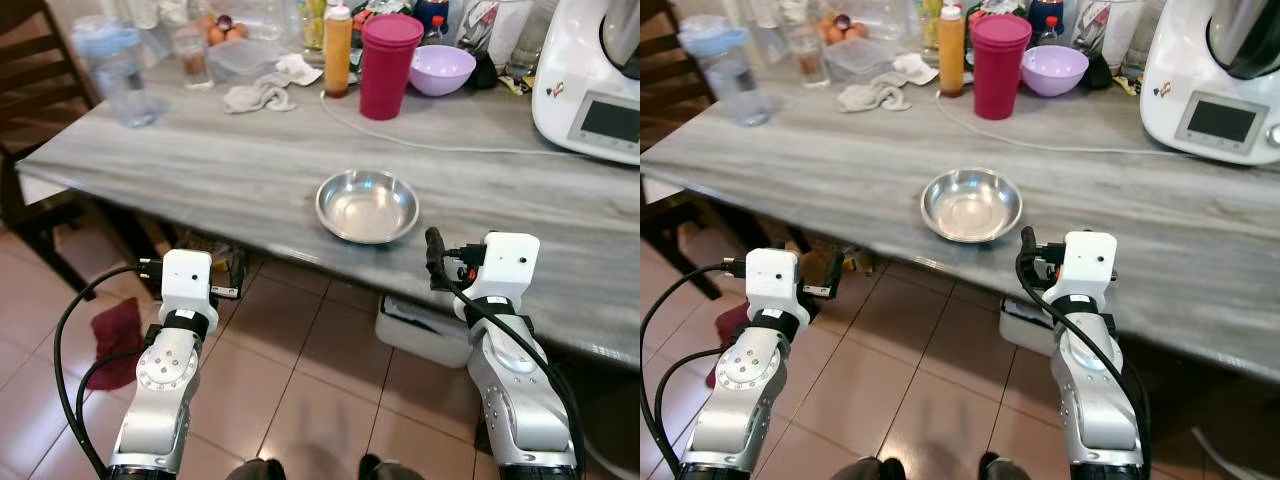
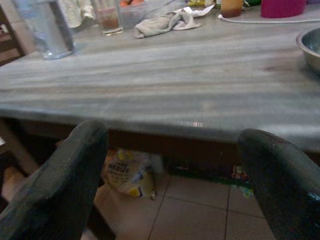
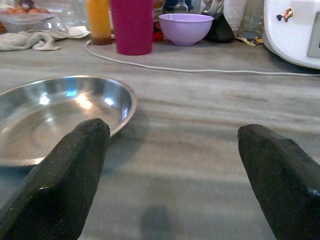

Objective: Setting the table

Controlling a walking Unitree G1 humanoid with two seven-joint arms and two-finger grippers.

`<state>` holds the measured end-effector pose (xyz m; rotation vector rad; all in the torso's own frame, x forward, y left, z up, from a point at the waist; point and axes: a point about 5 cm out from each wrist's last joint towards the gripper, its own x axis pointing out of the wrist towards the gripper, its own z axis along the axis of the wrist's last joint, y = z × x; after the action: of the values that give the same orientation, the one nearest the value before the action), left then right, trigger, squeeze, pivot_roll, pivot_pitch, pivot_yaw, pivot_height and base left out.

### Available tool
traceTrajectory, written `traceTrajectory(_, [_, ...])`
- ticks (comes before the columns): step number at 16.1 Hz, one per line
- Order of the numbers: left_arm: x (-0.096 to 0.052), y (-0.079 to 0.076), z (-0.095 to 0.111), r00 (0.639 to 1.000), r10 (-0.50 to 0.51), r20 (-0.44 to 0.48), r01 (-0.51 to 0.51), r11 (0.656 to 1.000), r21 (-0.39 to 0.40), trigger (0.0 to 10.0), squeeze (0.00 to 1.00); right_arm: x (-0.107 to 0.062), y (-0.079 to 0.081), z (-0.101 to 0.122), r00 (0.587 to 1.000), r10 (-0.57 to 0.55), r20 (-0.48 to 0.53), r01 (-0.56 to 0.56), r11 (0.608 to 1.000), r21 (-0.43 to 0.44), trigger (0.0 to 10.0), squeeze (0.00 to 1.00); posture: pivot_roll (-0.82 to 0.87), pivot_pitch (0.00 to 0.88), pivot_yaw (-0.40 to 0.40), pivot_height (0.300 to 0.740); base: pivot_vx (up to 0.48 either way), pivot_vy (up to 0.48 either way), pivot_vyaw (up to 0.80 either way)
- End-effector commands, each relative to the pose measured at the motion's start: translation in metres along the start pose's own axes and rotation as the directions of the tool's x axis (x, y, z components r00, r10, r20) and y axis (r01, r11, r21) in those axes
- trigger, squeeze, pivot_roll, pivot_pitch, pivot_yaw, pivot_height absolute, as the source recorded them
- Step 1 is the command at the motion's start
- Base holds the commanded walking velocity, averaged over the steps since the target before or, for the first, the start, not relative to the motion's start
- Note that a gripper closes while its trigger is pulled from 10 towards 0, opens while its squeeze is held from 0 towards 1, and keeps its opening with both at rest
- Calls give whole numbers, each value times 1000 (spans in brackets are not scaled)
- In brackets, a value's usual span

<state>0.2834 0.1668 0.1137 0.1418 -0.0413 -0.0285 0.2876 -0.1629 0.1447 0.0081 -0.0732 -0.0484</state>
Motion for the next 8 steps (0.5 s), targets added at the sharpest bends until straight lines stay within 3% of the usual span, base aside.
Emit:
traceTrajectory(1, [0,-3,0,1000,-16,-5,16,1000,6,10000,0,1,-4,0,1000,-22,-4,22,1000,5,10000,0,-185,104,40,740,-285,0,0])
traceTrajectory(8, [1,-2,1,1000,-29,1,29,999,13,10000,0,3,-6,0,999,-41,-8,42,999,20,10000,0,-185,102,44,740,-291,0,0])
